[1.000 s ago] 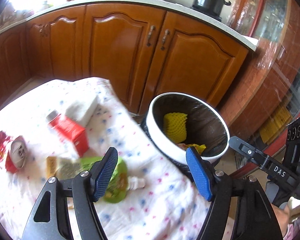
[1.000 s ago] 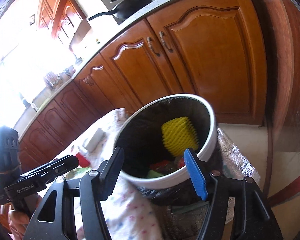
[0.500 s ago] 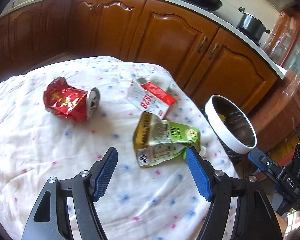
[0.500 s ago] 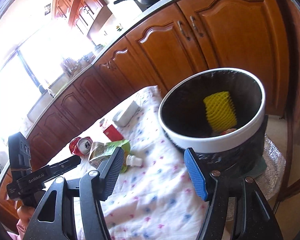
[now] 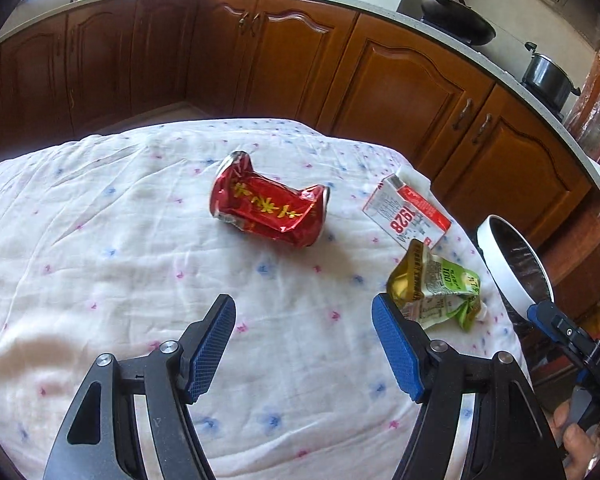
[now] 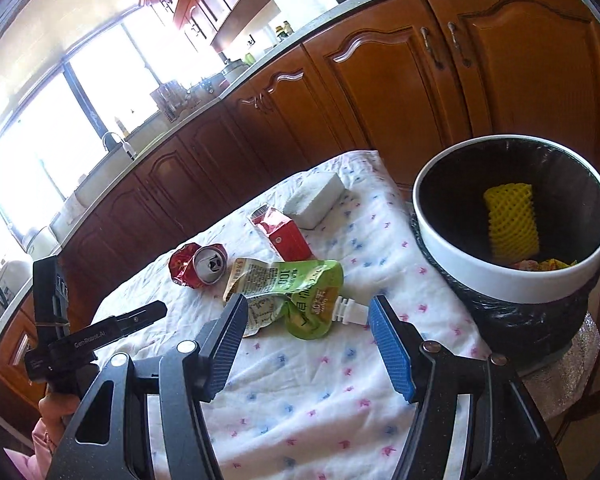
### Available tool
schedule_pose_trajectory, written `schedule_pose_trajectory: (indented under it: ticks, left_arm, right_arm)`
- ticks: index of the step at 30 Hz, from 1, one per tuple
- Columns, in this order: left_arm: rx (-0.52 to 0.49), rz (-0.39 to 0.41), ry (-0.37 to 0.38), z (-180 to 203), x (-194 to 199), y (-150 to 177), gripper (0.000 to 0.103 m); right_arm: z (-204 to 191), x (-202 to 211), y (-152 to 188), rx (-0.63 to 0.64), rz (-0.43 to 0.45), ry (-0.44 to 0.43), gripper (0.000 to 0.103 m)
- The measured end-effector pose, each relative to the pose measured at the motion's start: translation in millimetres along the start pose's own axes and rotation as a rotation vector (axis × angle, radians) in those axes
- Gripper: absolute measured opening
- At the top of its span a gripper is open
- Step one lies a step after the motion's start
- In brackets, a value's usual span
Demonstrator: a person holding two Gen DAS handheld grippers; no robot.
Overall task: Collect trash
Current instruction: 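Move both open tools back toward the red can and red juice box, then grasp the crushed red can with the left tool while the right tool grasps the red juice box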
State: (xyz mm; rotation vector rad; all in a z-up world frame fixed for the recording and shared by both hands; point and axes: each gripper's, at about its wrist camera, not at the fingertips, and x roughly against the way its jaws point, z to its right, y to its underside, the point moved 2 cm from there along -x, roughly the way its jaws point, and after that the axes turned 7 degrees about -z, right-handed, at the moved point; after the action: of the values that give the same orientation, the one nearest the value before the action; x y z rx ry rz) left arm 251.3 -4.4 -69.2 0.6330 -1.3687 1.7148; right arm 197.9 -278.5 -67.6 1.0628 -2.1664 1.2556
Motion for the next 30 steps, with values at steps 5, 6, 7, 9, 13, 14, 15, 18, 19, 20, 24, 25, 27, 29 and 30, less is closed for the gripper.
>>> schedule_pose_trajectory:
  ticks: [5, 6, 7, 9, 13, 14, 15, 18, 19, 20, 24, 25, 27, 29, 30]
  left_arm:
    - [0.016, 0.013, -0.018, -12, 2, -5, 0.070]
    - [0.017, 0.016, -0.023, -13, 2, -7, 0.070]
    - [0.017, 0.019, -0.026, -14, 1, -9, 0.070]
    - [0.012, 0.023, -0.039, -17, -2, -15, 0.070]
    - [-0.002, 0.033, -0.078, -23, -7, -33, 0.069]
    - [-0.006, 0.038, -0.093, -24, -8, -38, 0.069]
    - [-0.009, 0.041, -0.102, -25, -11, -43, 0.069]
    - [-0.010, 0.042, -0.112, -29, -19, -61, 0.069]
    - [-0.013, 0.042, -0.118, -29, -23, -67, 0.069]
    - [-0.017, 0.041, -0.128, -30, -27, -73, 0.069]
    - [-0.028, 0.020, -0.134, -30, -47, -93, 0.069]
    - [-0.029, 0.016, -0.131, -31, -52, -97, 0.069]
    - [-0.031, 0.000, -0.136, -32, -63, -103, 0.069]
    - [-0.041, -0.013, -0.135, -33, -73, -107, 0.068]
    - [-0.048, -0.017, -0.139, -33, -75, -108, 0.068]
  right_arm:
    - [-16, -16, -6, 0.048, -0.017, -0.008, 0.065]
    - [-20, -20, -8, 0.057, -0.023, -0.010, 0.065]
    - [-23, -24, -10, 0.065, -0.028, -0.011, 0.065]
    - [-28, -31, -14, 0.084, -0.035, -0.012, 0.065]
    - [-36, -47, -26, 0.119, -0.050, -0.011, 0.065]
    - [-37, -50, -30, 0.126, -0.053, -0.009, 0.065]
    - [-38, -53, -33, 0.132, -0.051, -0.005, 0.065]
    - [-39, -62, -45, 0.150, -0.048, 0.010, 0.065]
    - [-39, -66, -49, 0.153, -0.048, 0.013, 0.065]
    - [-39, -69, -53, 0.158, -0.049, 0.015, 0.065]
    - [-42, -85, -66, 0.184, -0.058, 0.020, 0.064]
    - [-43, -89, -67, 0.194, -0.065, 0.024, 0.063]
    - [-46, -99, -70, 0.213, -0.080, 0.033, 0.063]
    - [-48, -110, -71, 0.236, -0.097, 0.053, 0.063]
    - [-48, -115, -71, 0.244, -0.107, 0.060, 0.062]
